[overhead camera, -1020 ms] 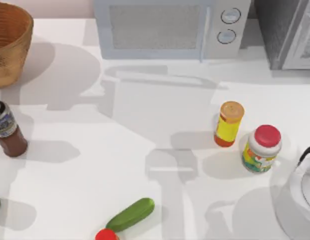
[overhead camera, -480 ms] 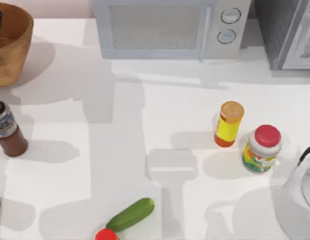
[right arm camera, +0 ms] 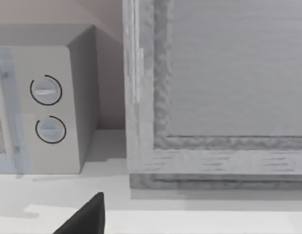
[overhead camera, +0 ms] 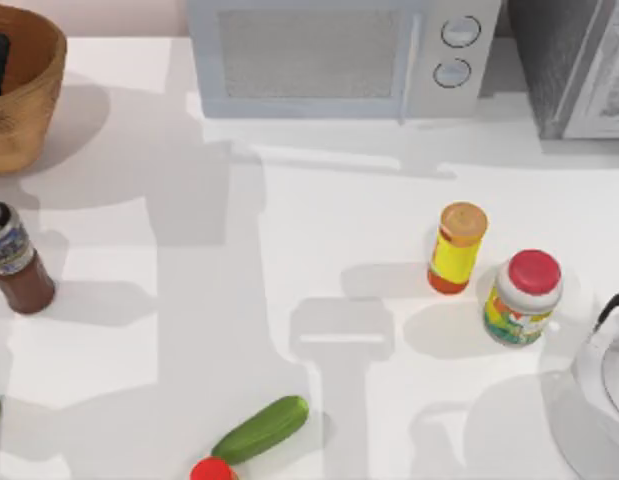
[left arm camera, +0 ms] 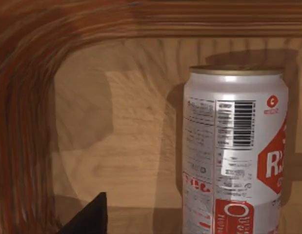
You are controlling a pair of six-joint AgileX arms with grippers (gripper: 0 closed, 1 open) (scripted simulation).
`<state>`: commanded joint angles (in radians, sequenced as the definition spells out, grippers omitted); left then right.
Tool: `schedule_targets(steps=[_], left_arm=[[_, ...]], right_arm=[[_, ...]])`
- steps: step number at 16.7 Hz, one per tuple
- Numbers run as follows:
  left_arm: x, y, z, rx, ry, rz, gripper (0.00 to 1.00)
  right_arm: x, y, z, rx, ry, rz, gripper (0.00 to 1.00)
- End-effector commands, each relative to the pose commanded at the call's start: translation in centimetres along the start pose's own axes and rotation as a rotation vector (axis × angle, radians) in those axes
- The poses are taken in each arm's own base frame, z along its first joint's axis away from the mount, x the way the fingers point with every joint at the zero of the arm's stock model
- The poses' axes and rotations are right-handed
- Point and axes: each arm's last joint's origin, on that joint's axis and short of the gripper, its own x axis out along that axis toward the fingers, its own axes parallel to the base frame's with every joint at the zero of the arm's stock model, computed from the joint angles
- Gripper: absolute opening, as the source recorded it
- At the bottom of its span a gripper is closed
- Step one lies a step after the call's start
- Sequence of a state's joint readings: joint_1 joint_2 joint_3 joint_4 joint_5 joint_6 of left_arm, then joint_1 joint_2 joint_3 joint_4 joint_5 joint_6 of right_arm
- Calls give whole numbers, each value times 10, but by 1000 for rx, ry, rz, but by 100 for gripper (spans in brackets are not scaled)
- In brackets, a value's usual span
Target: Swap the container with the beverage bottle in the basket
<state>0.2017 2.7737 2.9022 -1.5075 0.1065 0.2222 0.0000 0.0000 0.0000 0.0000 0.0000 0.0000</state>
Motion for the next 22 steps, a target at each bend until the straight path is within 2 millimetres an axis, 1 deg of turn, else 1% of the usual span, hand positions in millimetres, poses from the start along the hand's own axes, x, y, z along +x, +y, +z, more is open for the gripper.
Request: schedule_targets(steps=[1,3,5,8,9,13,22], left_arm=[[2,-3,1,5,4,-1,100],[7,-2,1,1,5,-1,100],[22,-1,3,1,6,-1,100],[51,1,4,1,3,-1,100],[57,1,4,1,4,-1,100],[59,1,4,1,4,-1,100],[59,1,4,1,4,-1,32]], right_arm=[[0,0,0,0,0,0,100],[0,0,0,0,0,0,100],[0,0,0,0,0,0,100],[0,0,0,0,0,0,100],[0,0,0,0,0,0,100],[0,0,0,0,0,0,100],[0,0,0,0,0,0,100]])
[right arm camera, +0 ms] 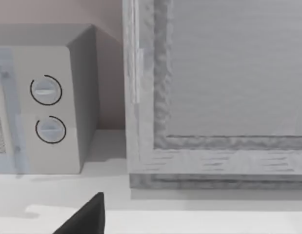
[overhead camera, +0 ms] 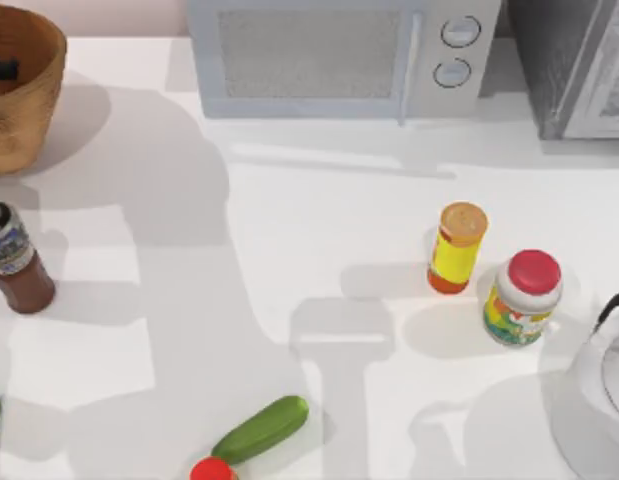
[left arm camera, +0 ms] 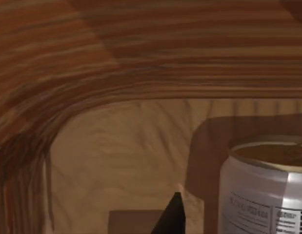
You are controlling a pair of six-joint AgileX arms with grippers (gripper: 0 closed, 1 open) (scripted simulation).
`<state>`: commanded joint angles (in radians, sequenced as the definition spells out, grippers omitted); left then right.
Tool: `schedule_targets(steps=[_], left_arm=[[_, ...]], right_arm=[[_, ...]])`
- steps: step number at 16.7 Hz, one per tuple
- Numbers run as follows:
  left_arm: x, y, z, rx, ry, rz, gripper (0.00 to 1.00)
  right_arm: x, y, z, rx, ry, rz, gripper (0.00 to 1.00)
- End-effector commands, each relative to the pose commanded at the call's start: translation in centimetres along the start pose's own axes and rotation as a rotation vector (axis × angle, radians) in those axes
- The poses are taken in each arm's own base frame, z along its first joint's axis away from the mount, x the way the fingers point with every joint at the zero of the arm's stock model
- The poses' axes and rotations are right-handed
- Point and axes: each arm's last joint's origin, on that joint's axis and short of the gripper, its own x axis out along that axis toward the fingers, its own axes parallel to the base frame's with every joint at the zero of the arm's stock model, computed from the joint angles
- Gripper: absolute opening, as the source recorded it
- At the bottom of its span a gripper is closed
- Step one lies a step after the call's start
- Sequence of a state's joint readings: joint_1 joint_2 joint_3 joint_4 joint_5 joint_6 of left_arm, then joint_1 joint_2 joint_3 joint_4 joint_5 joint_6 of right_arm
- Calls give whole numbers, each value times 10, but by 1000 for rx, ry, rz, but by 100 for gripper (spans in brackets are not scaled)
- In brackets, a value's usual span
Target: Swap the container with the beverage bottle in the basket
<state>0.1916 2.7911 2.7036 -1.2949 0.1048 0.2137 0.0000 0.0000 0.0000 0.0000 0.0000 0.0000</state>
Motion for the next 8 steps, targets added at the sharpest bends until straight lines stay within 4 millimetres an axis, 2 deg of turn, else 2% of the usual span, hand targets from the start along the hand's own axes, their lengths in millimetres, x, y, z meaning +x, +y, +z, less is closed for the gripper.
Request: schedule_targets(steps=[4,8], left_arm=[[0,0,0,0,0,0,2],[0,0,0,0,0,0,0]], right_arm=[[0,0,0,0,0,0,100],[0,0,0,0,0,0,100]])
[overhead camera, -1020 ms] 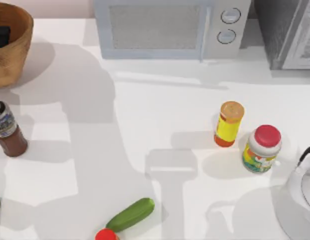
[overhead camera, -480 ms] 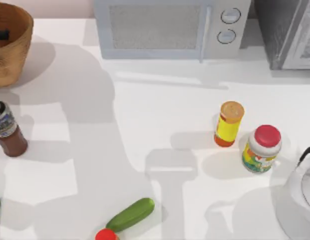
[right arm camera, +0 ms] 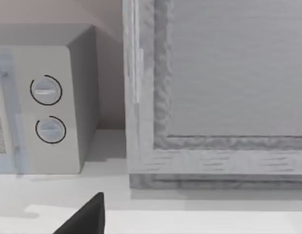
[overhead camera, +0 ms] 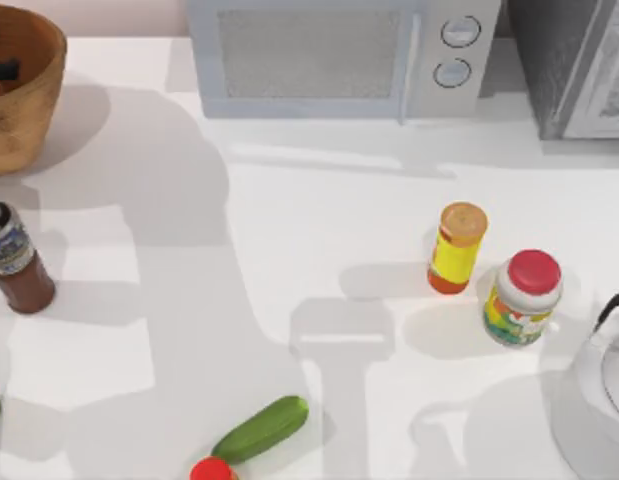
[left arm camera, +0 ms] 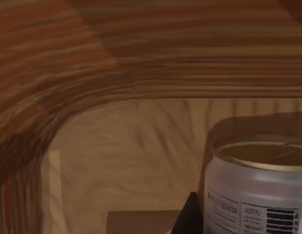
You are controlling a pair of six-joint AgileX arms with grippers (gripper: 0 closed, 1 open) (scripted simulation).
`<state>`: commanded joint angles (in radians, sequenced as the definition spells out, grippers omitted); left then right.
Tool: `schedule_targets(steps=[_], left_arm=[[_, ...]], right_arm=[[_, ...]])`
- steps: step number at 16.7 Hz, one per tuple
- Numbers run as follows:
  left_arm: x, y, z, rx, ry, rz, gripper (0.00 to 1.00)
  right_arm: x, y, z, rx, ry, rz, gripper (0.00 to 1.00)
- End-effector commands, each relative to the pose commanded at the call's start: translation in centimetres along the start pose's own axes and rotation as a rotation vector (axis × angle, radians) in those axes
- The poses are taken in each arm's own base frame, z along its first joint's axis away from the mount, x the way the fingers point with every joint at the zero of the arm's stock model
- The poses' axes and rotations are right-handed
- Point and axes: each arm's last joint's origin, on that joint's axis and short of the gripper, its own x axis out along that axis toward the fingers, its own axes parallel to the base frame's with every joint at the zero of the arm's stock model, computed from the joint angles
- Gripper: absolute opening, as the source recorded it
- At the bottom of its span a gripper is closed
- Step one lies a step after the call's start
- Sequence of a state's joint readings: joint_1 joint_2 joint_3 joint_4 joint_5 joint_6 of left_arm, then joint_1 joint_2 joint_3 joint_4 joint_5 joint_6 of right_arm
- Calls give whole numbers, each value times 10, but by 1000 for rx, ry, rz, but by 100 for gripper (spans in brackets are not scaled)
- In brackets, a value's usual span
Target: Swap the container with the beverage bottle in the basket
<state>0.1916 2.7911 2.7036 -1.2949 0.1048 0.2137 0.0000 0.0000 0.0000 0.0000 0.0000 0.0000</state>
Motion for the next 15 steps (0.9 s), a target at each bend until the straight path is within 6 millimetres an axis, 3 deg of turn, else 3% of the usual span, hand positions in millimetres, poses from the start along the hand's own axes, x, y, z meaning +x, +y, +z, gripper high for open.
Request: schedule_targets(steps=[4,5,9,12,15], left_arm=[[0,0,0,0,0,0,0],[-19,1,2,-1,-34,12,0],[-33,-4,2,2,-60,35,0],[-69,-15,0,10,-126,87,0],[-124,-35,-18,20,-222,146,0]], right_arm=[[0,0,0,0,0,0,100],[0,0,0,0,0,0,100],[0,0,0,0,0,0,100],[0,0,0,0,0,0,100],[0,0,0,0,0,0,100]])
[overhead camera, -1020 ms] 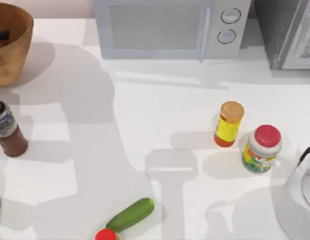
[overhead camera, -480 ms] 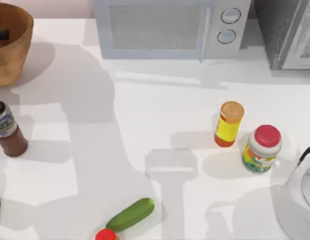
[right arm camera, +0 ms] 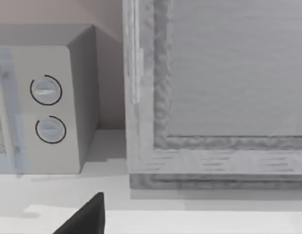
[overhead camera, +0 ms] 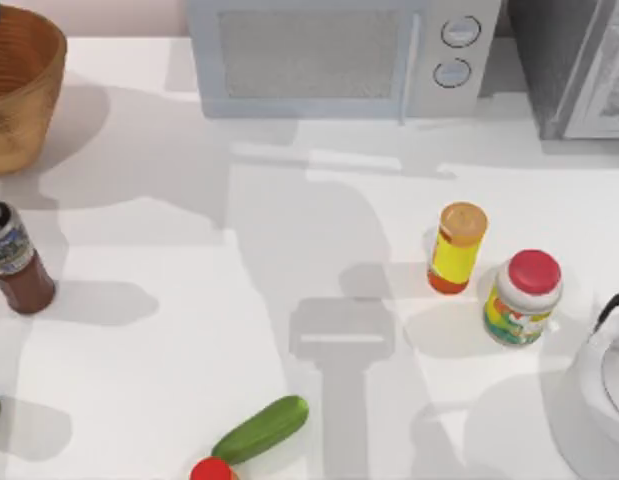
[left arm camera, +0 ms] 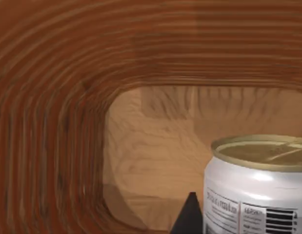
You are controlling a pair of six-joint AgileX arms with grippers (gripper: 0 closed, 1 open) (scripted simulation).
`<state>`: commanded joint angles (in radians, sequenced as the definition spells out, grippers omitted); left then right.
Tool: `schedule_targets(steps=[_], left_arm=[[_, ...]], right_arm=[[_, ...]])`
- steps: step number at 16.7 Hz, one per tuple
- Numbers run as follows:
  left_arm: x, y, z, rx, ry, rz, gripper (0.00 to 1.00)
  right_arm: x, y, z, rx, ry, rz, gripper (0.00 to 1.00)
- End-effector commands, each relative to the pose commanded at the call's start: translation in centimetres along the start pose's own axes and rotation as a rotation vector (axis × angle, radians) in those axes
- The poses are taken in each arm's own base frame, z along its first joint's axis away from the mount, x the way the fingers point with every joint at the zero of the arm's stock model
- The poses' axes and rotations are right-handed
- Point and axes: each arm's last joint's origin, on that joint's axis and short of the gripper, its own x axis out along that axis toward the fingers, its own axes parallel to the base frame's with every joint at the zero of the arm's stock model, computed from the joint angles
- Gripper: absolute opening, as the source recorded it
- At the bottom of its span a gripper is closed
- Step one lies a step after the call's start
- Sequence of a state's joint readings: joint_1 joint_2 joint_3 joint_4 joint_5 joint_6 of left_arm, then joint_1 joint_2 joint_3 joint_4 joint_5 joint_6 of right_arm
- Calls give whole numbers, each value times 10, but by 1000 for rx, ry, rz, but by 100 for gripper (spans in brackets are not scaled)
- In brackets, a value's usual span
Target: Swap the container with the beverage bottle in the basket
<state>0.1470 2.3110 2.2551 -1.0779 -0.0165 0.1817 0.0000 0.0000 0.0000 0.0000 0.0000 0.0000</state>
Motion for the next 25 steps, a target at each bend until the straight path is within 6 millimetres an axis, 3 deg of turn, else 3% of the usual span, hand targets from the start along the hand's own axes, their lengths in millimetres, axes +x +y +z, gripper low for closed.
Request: schedule_targets(steps=[2,4,7,9,13,16,20,25], left_arm=[[-48,-10,-16,2,-78,37,0],[-97,-21,-48,1,-164,66,0],[-152,-39,-120,-10,-307,91,0],[-169,-49,-178,-22,-406,93,0],[-158,-67,-286,-51,-631,66,0],[-133,-76,-339,-72,-830,28,0],[-98,-83,-373,-83,-1042,-28,0],[-82,-87,-383,-80,-1142,-59,0]], right_arm=[[0,0,0,0,0,0,100],[0,0,0,0,0,0,100],[0,0,0,0,0,0,100],[0,0,0,0,0,0,100],[0,0,0,0,0,0,100],[0,0,0,0,0,0,100],[0,0,0,0,0,0,100],[0,0,0,0,0,0,100]])
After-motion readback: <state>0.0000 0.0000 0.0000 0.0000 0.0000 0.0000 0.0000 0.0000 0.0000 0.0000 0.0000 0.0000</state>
